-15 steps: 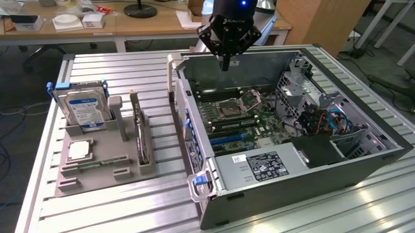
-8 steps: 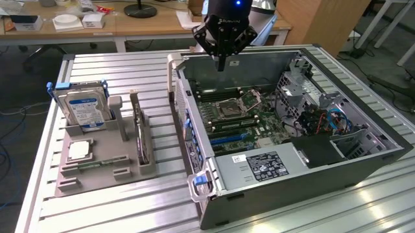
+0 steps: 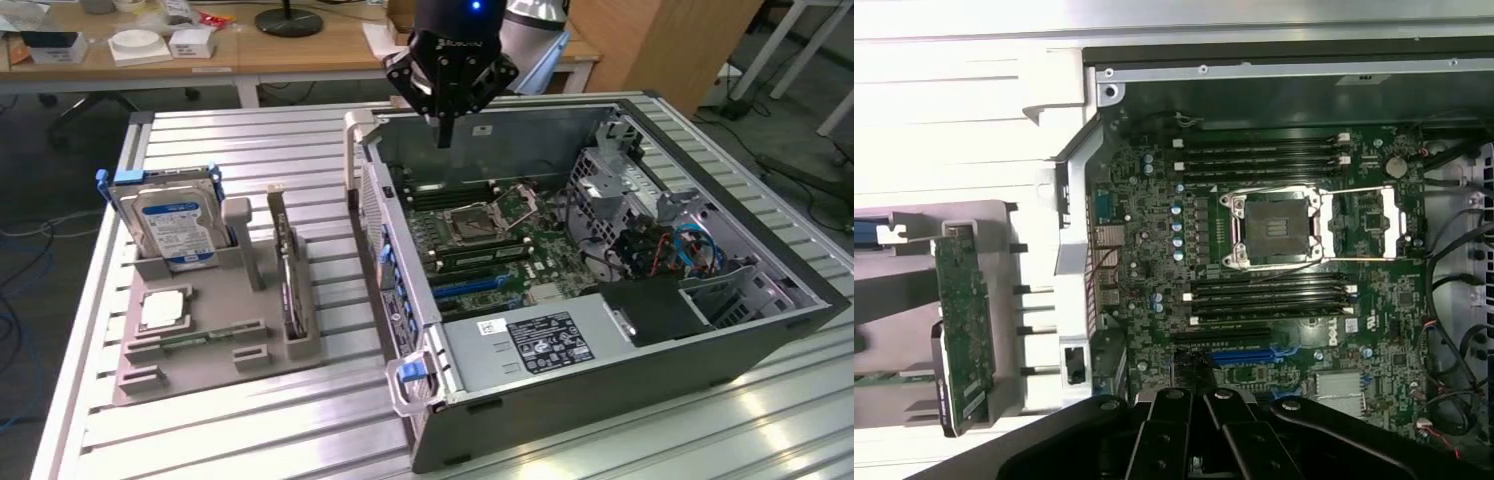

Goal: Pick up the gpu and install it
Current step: 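Reach for the gpu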

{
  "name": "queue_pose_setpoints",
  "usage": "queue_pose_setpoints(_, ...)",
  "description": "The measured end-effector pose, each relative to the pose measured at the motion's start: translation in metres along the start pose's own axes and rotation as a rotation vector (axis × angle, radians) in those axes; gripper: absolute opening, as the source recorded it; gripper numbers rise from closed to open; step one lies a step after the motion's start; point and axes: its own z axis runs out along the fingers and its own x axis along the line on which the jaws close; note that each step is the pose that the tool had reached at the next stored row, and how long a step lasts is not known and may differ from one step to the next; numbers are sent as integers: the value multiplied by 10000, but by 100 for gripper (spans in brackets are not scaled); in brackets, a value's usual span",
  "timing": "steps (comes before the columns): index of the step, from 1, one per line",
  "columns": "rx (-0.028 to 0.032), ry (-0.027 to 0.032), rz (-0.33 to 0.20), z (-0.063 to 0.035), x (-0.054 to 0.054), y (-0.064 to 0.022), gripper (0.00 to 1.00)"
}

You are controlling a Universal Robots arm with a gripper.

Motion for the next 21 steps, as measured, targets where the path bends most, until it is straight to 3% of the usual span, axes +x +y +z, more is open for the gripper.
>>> queue_pose_setpoints(21,0,0,0,-8,406,-30,10)
